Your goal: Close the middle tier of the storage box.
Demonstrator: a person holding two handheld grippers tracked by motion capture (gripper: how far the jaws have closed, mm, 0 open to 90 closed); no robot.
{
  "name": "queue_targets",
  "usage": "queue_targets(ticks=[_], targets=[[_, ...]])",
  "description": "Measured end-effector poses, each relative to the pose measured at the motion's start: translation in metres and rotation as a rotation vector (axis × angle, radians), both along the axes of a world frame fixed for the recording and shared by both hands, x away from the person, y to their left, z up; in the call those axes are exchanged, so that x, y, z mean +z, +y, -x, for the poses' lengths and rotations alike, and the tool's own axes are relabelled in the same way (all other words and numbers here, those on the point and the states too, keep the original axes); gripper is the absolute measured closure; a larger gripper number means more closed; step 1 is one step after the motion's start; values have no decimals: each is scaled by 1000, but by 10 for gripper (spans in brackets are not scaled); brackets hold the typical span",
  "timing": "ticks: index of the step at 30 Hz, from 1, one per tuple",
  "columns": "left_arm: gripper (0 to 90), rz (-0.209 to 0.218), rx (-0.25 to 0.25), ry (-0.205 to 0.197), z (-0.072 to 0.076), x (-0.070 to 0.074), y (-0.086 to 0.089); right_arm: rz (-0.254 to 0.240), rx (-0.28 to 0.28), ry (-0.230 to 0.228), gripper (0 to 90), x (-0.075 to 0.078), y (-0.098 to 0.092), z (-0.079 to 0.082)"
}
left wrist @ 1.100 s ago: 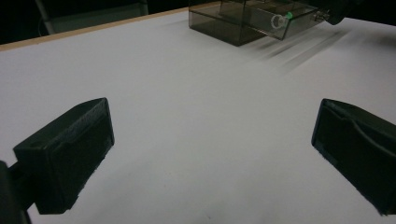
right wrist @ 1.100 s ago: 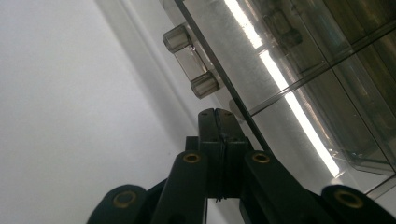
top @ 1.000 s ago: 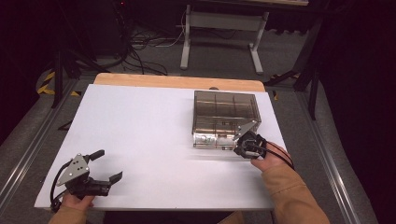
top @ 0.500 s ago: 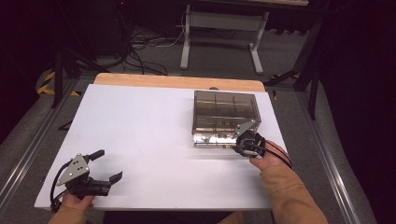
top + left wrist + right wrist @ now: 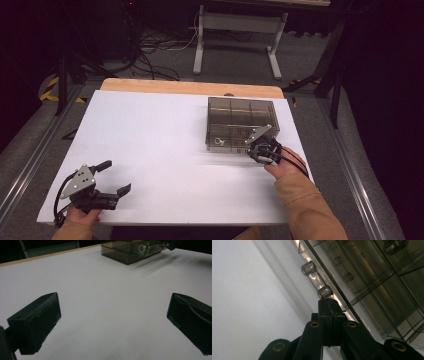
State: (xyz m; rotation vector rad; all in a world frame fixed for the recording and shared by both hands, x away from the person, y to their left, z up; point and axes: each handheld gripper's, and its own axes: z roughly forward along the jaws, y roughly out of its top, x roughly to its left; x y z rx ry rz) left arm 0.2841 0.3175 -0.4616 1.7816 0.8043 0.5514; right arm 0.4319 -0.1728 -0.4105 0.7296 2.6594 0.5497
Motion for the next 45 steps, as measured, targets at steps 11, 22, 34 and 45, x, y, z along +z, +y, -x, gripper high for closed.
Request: queue_targets(ticks=[11, 22, 34, 45], targets=[[2, -2, -1, -2, 0, 0, 0, -6, -31, -18, 900, -2, 3, -8], [1, -8, -2, -3, 0, 0, 1, -9, -65, -33, 900, -5, 6, -14], [1, -8, -3, -4, 0, 0, 1, -21, -90, -51, 900, -7, 6, -19], [2, -5, -5, -1, 0, 0, 0, -44, -119, -80, 900, -10, 6, -23]])
